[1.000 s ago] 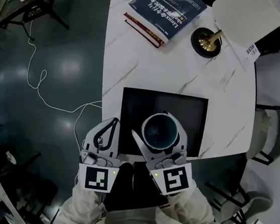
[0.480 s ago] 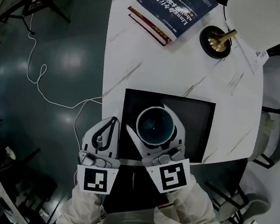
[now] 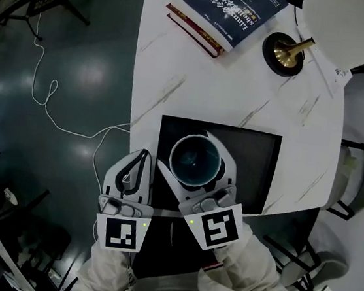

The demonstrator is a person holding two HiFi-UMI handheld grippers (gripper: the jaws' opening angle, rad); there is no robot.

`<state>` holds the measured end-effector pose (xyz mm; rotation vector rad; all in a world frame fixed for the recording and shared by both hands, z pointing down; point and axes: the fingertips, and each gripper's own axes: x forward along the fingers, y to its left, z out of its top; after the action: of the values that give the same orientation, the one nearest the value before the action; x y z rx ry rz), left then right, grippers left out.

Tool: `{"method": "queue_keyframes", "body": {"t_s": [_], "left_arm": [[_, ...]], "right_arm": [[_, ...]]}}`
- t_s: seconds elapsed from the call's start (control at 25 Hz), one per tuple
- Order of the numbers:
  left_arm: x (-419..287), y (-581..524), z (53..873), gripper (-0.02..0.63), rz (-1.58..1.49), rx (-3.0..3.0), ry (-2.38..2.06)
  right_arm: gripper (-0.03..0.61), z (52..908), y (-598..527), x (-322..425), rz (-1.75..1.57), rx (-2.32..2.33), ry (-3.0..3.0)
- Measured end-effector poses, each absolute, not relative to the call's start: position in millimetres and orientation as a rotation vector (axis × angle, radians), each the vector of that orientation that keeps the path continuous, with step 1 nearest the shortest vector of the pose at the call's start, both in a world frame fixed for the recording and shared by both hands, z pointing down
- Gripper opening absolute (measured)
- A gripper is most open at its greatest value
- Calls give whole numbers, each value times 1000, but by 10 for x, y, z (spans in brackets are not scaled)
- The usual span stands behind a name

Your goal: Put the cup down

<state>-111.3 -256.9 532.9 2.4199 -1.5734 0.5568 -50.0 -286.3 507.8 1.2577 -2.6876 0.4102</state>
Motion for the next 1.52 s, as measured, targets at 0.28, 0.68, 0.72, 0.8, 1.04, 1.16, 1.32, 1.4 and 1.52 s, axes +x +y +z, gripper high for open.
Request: {"method": "queue_keyframes", "body": {"t_s": [0.28,0.68,0.72,0.8,1.04,1.16,1.32,1.4,1.52], "left_arm": [[-1155,-2552,5398,12,542,2380,-1586],[-1221,-2564,5479,12,495,2308,-1605],[-1222,-2568,5482,12,496,2313,-1605],[-1224,-2572,5492,12,493,2313,-1605],[-1220,-2577,5512,12,496,2313,-1599],[-1209,-2580,5517,12,501,2316,-1597],[-1202,-2570,5537,12,507,2316,-1592],[-1204,-2563,5547,12,507,2312,-1592],[-1192,-2558,5549,12,495,2304,-1595]], "right_arm": [[382,5131,-2890,-552,401,1238,-2683],[383,5206,-2933,-632,378,1222,-2663],[383,5215,-2933,-635,373,1221,-2659],[383,5231,-2932,-639,369,1221,-2655],[382,5249,-2927,-651,350,1216,-2651],[382,5256,-2937,-647,340,1211,-2652],[382,5276,-2923,-642,329,1194,-2647],[383,5279,-2920,-640,332,1196,-2649],[383,5289,-2910,-629,332,1197,-2642]]}}
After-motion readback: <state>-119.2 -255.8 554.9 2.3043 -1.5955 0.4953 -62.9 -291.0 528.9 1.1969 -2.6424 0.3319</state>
